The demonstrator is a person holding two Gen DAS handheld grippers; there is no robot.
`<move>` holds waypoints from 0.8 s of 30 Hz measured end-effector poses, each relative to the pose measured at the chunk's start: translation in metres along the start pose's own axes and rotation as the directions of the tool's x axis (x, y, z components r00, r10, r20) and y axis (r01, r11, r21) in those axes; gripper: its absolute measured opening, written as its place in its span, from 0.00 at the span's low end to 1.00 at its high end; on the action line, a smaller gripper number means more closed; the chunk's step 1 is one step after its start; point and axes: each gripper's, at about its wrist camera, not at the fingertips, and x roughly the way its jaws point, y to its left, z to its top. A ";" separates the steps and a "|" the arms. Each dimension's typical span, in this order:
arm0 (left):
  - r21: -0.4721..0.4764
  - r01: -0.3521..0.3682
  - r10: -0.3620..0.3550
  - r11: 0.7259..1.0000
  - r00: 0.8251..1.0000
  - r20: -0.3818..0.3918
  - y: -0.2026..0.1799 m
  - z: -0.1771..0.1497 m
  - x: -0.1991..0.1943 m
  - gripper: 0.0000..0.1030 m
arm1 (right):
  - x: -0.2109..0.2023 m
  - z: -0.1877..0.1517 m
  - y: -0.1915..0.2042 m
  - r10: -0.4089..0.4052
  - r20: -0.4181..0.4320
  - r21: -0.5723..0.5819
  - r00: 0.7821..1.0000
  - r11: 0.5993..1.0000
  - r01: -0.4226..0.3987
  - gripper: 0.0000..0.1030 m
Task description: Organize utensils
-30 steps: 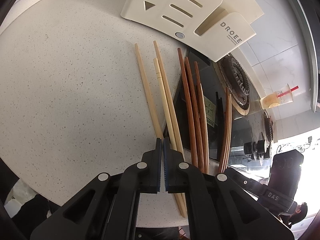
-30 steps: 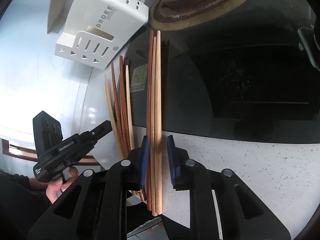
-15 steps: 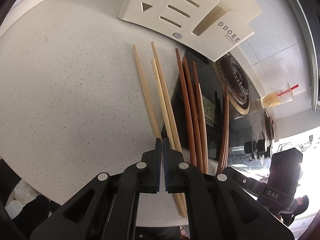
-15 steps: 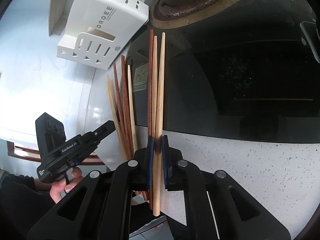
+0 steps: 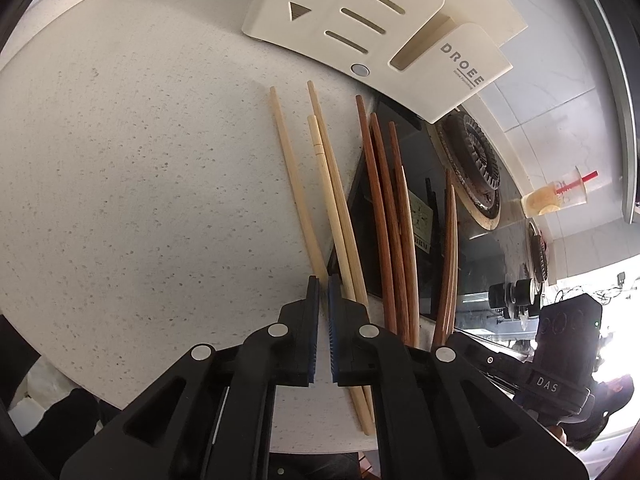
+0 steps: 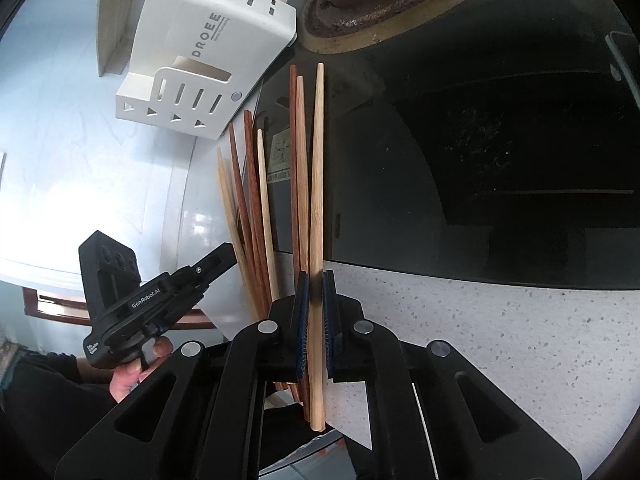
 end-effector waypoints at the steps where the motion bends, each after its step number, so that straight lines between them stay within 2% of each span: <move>1: -0.001 0.000 0.000 1.000 1.000 0.000 0.000 0.000 0.000 0.03 | 0.000 0.000 -0.001 -0.004 -0.001 0.002 1.000 1.000 0.004 0.08; 16: -0.020 -0.002 0.003 1.000 1.000 0.006 0.006 0.004 -0.002 0.03 | 0.000 -0.001 0.001 -0.001 0.009 -0.009 1.000 1.000 0.002 0.07; 19: -0.048 0.023 -0.023 0.999 1.000 0.002 0.011 0.008 -0.002 0.03 | 0.000 -0.001 0.001 -0.003 0.012 -0.013 1.000 1.000 0.003 0.07; 22: -0.112 0.072 -0.071 0.991 0.997 0.014 0.021 0.017 -0.003 0.14 | -0.001 -0.001 0.001 -0.002 0.014 -0.017 1.000 1.000 0.002 0.07; 24: -0.131 0.087 -0.085 0.988 0.996 0.020 0.024 0.023 -0.003 0.18 | -0.002 -0.001 0.001 0.000 0.015 -0.018 1.000 1.000 0.000 0.07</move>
